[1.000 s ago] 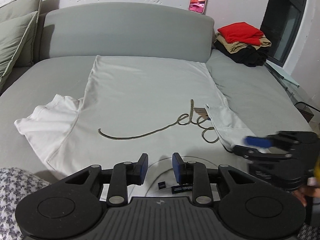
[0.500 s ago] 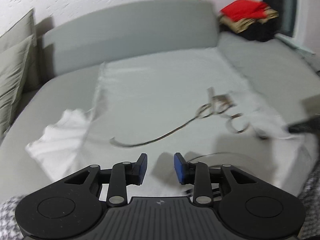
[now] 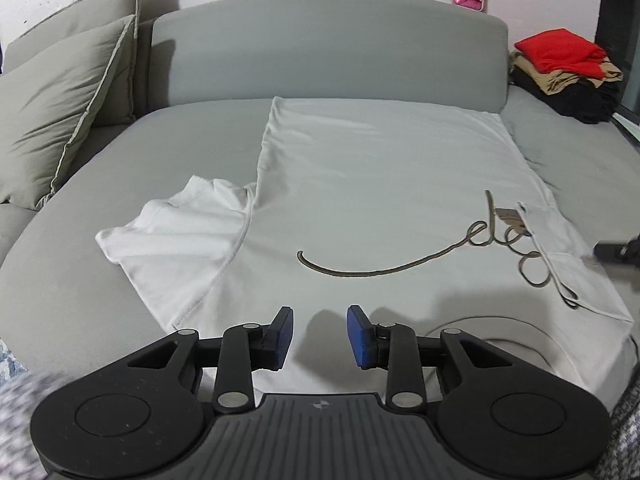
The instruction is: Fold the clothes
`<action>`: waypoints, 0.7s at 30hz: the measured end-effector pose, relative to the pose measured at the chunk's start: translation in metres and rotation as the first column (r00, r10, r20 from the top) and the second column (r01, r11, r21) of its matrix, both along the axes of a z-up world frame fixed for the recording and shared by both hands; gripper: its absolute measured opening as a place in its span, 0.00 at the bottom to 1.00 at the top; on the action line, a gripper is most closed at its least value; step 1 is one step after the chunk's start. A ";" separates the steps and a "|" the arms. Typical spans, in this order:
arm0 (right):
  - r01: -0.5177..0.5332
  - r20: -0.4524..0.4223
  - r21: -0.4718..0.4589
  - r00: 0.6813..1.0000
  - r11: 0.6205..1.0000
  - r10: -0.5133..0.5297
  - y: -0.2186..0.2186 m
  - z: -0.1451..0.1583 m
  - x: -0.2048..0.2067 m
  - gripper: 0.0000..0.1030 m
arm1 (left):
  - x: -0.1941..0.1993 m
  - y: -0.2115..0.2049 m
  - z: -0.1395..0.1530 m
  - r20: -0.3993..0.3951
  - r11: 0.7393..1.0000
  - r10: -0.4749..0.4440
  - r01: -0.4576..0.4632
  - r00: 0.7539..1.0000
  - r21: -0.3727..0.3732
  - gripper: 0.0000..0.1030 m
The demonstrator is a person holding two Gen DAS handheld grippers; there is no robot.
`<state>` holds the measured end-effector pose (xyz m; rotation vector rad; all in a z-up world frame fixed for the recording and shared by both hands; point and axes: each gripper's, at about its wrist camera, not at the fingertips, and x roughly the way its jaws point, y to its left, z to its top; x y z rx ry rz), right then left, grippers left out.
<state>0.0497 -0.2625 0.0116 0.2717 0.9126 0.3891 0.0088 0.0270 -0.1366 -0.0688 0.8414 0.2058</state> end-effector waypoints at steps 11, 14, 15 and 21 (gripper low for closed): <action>-0.141 -0.016 0.032 0.990 0.990 0.141 0.019 0.012 -0.052 0.44 | -0.061 0.057 0.010 0.029 0.981 0.134 -0.129 0.990 -0.146 0.33; -0.157 0.011 0.125 0.988 0.980 0.157 0.034 0.016 -0.059 0.50 | -0.065 0.100 0.018 0.095 0.951 0.270 -0.249 0.958 -0.185 0.41; -0.163 -0.003 0.155 0.986 0.974 0.165 0.041 0.014 -0.060 0.50 | -0.064 0.118 0.019 0.111 0.935 0.307 -0.277 0.945 -0.223 0.43; -0.149 -0.093 0.281 0.979 0.948 0.182 0.076 -0.004 -0.041 0.57 | -0.049 0.215 -0.010 0.017 0.726 0.515 -0.425 0.857 -0.540 0.44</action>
